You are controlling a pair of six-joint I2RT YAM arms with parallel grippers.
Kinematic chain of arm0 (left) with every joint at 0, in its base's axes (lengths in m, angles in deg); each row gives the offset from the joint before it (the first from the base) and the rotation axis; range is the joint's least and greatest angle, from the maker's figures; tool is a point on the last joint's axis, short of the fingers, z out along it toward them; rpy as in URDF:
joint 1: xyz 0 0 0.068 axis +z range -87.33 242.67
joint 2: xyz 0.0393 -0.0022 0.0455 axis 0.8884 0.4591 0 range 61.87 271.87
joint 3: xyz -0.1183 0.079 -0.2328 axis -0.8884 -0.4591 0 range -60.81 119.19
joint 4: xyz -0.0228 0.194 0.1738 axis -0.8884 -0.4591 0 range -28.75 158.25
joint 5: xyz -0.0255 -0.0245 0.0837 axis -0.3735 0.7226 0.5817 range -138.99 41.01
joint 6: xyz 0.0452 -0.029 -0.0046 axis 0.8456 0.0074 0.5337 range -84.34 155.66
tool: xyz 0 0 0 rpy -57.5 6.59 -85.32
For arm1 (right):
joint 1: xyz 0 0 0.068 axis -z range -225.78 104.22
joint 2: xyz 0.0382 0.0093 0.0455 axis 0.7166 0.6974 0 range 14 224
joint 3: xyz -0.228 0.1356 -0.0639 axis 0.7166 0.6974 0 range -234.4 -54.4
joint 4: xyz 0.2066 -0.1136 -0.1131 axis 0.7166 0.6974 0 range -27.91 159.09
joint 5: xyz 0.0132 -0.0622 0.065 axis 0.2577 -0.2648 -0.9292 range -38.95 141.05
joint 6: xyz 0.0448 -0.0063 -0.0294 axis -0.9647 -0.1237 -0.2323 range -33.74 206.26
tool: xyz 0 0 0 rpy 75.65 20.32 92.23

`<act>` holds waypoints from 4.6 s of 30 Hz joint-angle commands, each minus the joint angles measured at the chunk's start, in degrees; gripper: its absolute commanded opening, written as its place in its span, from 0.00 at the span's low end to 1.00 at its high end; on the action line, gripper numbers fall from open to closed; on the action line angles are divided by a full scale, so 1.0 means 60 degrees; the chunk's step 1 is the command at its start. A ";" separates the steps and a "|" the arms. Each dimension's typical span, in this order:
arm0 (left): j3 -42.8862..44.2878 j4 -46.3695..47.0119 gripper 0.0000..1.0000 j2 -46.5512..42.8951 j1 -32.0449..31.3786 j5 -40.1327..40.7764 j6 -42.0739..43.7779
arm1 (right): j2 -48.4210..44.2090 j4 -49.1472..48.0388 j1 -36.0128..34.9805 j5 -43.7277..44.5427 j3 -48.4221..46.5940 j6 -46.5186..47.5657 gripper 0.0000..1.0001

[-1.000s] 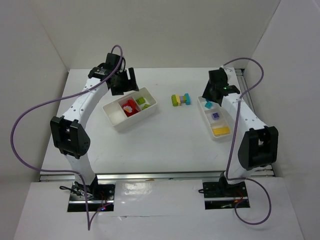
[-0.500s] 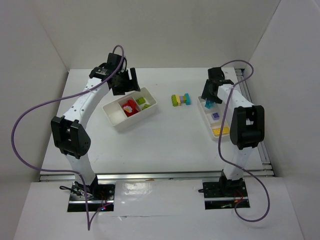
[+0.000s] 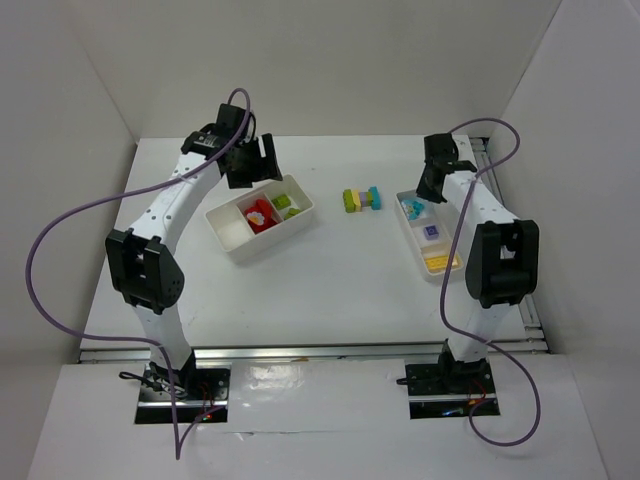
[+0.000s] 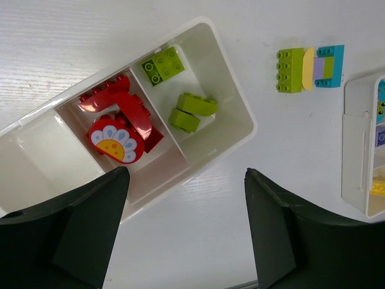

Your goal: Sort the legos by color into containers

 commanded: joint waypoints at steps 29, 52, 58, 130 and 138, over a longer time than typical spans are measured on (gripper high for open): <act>0.0239 -0.0146 0.87 0.0070 -0.0222 -0.0087 0.0421 | 0.3316 0.1480 -0.2368 -0.0713 -0.3507 0.1079 0.58; 0.0239 -0.0234 0.87 0.0347 -0.0222 -0.0262 0.0421 | 0.4240 0.0294 -0.2090 -0.1401 -0.3521 0.1738 0.53; 0.0503 -0.0350 0.87 0.0640 -0.0222 -0.0483 0.0508 | 0.4151 -0.0116 -0.2090 -0.1299 -0.3301 0.1738 0.34; -0.1399 0.4322 0.00 0.1842 -0.1102 -0.8364 -0.1031 | -0.3963 -0.1054 -0.2822 -0.1298 0.2748 0.0493 0.00; -0.1680 0.3765 0.00 0.1300 -0.0602 -0.8101 -0.0561 | -0.3935 -0.1142 -0.2602 -0.1505 0.2763 0.0493 0.00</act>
